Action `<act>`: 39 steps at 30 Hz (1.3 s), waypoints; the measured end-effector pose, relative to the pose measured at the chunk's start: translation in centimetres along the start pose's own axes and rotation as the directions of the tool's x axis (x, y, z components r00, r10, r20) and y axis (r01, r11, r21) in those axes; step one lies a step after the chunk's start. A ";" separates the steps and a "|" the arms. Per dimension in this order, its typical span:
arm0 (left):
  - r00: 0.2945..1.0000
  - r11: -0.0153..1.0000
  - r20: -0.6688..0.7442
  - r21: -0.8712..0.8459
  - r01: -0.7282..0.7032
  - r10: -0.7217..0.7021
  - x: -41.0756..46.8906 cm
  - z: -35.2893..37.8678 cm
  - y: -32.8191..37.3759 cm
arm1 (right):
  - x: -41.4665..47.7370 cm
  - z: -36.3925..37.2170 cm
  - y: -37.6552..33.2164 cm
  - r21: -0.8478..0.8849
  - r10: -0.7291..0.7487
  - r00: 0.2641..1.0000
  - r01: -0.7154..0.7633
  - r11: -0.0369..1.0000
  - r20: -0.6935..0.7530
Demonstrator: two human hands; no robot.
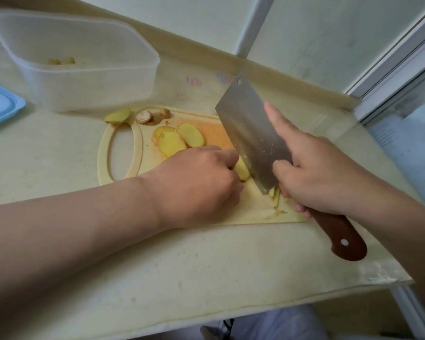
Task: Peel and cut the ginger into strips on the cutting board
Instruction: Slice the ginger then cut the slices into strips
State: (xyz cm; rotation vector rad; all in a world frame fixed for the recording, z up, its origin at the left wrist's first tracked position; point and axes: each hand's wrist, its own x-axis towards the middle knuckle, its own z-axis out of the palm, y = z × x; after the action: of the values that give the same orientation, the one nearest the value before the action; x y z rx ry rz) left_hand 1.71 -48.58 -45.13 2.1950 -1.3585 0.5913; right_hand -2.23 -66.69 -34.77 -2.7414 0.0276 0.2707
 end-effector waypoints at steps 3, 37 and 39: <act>1.000 1.000 0.000 0.027 -0.014 0.014 0.1 -0.1 0.1 | 2.0 0.1 -1.1 -0.044 -0.017 1.000 0.017 0.999 -0.010; 0.999 0.999 -0.005 0.022 0.032 -0.032 0.1 -0.3 0.2 | -2.7 1.8 0.7 0.071 -0.060 0.986 0.072 0.995 -0.156; 0.999 0.999 0.002 0.018 0.037 -0.037 0.0 -0.4 0.2 | -2.3 1.5 0.8 0.055 -0.054 0.991 0.062 0.997 -0.124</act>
State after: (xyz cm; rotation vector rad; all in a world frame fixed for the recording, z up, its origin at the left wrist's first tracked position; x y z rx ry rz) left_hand 1.49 -48.45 -44.79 2.2306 -1.3161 0.5895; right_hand -4.80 -66.96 -35.96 -2.6912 -0.0108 0.0840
